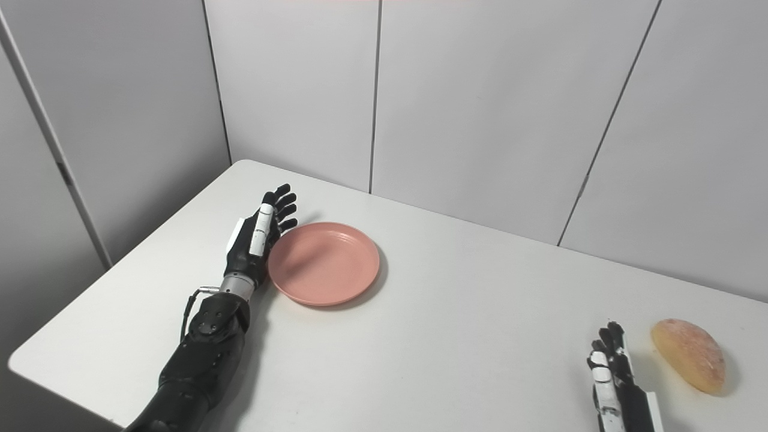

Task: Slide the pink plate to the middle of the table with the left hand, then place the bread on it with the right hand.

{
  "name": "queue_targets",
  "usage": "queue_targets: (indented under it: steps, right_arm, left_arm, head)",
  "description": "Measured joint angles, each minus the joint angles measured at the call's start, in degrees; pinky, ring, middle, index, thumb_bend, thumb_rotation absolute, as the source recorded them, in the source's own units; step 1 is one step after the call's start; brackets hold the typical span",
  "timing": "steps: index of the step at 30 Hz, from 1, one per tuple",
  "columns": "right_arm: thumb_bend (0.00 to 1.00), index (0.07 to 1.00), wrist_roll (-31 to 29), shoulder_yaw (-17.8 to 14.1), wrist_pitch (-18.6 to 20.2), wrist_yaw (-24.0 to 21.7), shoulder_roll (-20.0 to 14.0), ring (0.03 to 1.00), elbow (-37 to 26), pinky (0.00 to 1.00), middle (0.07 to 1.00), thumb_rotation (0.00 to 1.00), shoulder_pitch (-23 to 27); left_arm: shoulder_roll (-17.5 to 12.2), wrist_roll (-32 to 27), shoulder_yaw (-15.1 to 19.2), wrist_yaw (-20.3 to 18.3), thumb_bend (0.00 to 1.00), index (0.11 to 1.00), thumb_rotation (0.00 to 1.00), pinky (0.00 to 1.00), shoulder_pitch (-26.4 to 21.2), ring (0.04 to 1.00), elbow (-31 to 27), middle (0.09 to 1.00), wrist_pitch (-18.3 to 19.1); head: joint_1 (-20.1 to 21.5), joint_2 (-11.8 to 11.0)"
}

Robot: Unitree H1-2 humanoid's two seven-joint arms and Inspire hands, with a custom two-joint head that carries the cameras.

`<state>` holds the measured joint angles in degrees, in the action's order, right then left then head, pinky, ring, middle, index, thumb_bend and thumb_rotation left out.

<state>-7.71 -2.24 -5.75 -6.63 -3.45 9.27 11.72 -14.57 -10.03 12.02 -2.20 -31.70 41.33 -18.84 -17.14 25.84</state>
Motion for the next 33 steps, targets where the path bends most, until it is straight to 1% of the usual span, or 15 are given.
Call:
queue_targets:
  steps: [4, 8, 10, 14, 16, 17, 20, 23, 26, 28, 29, 30, 32, 33]
  right_arm:
    - [0.57, 1.0, 0.5, 0.0, 0.0, 0.0, 0.1, 1.0, 0.0, 1.0, 1.0, 0.8, 0.0]
    - [0.58, 1.0, 1.6, 0.1, 0.0, 0.3, 0.3, 1.0, -0.1, 1.0, 1.0, 0.82, 0.1]
    - [0.55, 1.0, 1.7, 0.2, 0.0, 0.4, 0.5, 1.0, -0.2, 1.0, 1.0, 0.82, 0.1]
    - [0.57, 1.0, 1.7, 0.3, 0.0, 0.6, 0.9, 1.0, -0.2, 1.0, 1.0, 0.8, 0.2]
    - [0.57, 1.0, 1.6, 0.3, 0.0, 0.6, 1.2, 1.0, -0.1, 1.0, 1.0, 0.8, 0.4]
    - [0.59, 1.0, 1.6, 0.3, 0.0, 0.7, 1.3, 1.0, 0.0, 1.0, 1.0, 0.81, 0.5]
    - [0.61, 1.0, 1.5, 0.3, 0.0, 0.9, 1.8, 1.0, 0.2, 1.0, 1.0, 0.81, 0.7]
    - [0.61, 1.0, 1.5, 0.4, 0.0, 0.9, 2.2, 1.0, 0.2, 1.0, 1.0, 0.8, 0.8]
    - [0.6, 1.0, 1.6, 0.5, 0.0, 1.1, 2.4, 1.0, 0.2, 1.0, 1.0, 0.8, 0.8]
    - [0.6, 1.0, 2.0, 0.5, 0.0, 1.3, 2.4, 0.998, 0.2, 1.0, 1.0, 0.81, 0.8]
    - [0.6, 1.0, 2.3, 0.5, 0.0, 1.5, 2.4, 0.995, 0.2, 1.0, 0.999, 0.81, 0.8]
    - [0.6, 1.0, 2.9, 0.6, 0.0, 1.8, 2.4, 0.992, 0.2, 1.0, 0.998, 0.81, 0.8]
    - [0.59, 1.0, 3.7, 0.7, 0.0, 2.3, 2.5, 0.99, -0.2, 1.0, 0.997, 0.81, 0.8]
    - [0.59, 1.0, 4.0, 0.8, 0.0, 2.5, 2.5, 0.991, -0.4, 1.0, 0.997, 0.81, 0.8]
  left_arm:
    - [1.2, 0.2, -0.9, 0.0, 0.73, 0.86, 1.0, 0.84, 0.3, 0.889, -1.3, 0.887, 1.1]
    - [2.0, 0.2, -1.1, 0.0, 0.73, 0.86, 1.0, 0.84, 1.0, 0.891, -3.1, 0.887, 2.3]
    - [2.5, 0.0, -1.2, 0.0, 0.74, 0.87, 1.0, 0.85, 1.2, 0.899, -3.7, 0.892, 2.8]
    - [3.5, 0.0, -1.5, -0.2, 0.74, 0.88, 1.0, 0.86, 2.2, 0.905, -5.9, 0.902, 4.5]
    - [3.7, -0.1, -1.7, -0.4, 0.73, 0.883, 1.0, 0.87, 2.8, 0.911, -6.9, 0.906, 4.7]
    - [3.8, -0.1, -1.8, -0.6, 0.73, 0.886, 1.0, 0.87, 2.9, 0.914, -7.1, 0.908, 5.0]
    - [4.1, -0.1, -2.1, -1.0, 0.72, 0.887, 1.0, 0.87, 3.3, 0.914, -8.2, 0.907, 6.0]
    - [4.8, -0.1, -2.2, -1.4, 0.71, 0.888, 1.0, 0.87, 3.5, 0.917, -8.9, 0.908, 6.6]
    - [5.3, -0.1, -2.4, -1.8, 0.7, 0.89, 1.0, 0.9, 3.8, 0.934, -9.5, 0.918, 7.1]
    - [5.4, -0.3, -2.5, -2.5, 0.7, 0.888, 1.0, 0.9, 4.2, 0.94, -10.4, 0.92, 7.7]
    - [5.5, -0.4, -2.6, -2.7, 0.7, 0.888, 1.0, 0.9, 4.4, 0.94, -10.7, 0.921, 8.1]
    - [5.5, -0.4, -2.7, -2.9, 0.7, 0.886, 1.0, 0.9, 4.4, 0.939, -10.7, 0.92, 8.2]
    - [5.5, -0.4, -2.8, -3.1, 0.71, 0.883, 1.0, 0.9, 4.5, 0.936, -10.8, 0.919, 8.6]
    - [5.5, -0.4, -2.8, -3.1, 0.72, 0.881, 1.0, 0.9, 4.5, 0.934, -10.9, 0.919, 8.7]
  head:
    - [0.9, 0.6]
    - [2.0, 1.1]
    - [2.8, 1.3]
    - [4.0, 1.8]
    - [4.6, 1.9]
    - [4.7, 1.9]
    - [5.4, 2.4]
    - [6.1, 2.7]
    - [6.9, 3.2]
    - [8.9, 3.9]
    - [8.9, 3.9]
    - [10.1, 4.2]
    - [10.3, 4.3]
    - [11.8, 4.7]
